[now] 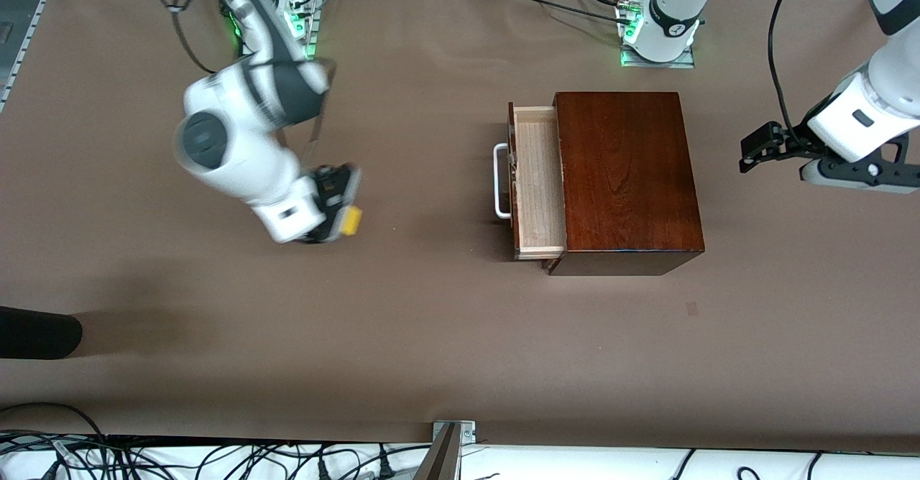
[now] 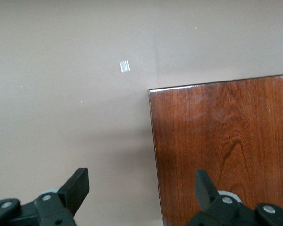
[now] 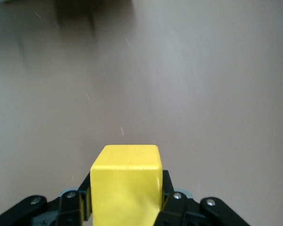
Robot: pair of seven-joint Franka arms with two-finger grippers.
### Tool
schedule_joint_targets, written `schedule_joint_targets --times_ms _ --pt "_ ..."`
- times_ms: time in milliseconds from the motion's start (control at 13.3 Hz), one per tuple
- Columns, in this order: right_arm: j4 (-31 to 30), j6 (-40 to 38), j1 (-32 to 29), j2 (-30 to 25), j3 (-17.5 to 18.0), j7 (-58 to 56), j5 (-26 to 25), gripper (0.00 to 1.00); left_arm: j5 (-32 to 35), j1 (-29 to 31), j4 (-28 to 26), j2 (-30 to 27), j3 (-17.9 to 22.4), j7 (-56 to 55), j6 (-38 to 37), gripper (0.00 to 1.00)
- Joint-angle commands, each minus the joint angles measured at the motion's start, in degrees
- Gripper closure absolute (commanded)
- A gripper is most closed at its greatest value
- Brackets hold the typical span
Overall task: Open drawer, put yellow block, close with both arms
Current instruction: 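Carry the yellow cube with the right gripper over the open drawer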
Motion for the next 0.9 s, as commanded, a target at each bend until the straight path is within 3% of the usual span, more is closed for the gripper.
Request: schedule_joint_targets --times_ms 0,300,599,824 --pt "11.2 -3.3 8.4 5.8 -0.6 2.5 -4.9 1.0 -0.5 0.6 -4.8 -3.6 0.1 -0.7 3.9 0.0" --pt "24.2 -12.0 19.6 10.8 -0.6 18.7 -9.9 1.0 -0.4 0.6 -5.6 -4.2 1.3 -0.7 3.2 0.0" --pt "30.6 -10.4 27.7 16.3 -1.0 23.5 -10.6 1.0 0.3 0.7 -4.7 -3.7 0.8 -0.6 1.9 0.0" --pt "33.5 -6.7 30.4 21.5 -1.5 22.8 -13.8 1.0 0.3 0.7 -4.5 -3.6 0.8 -0.8 1.5 0.0"
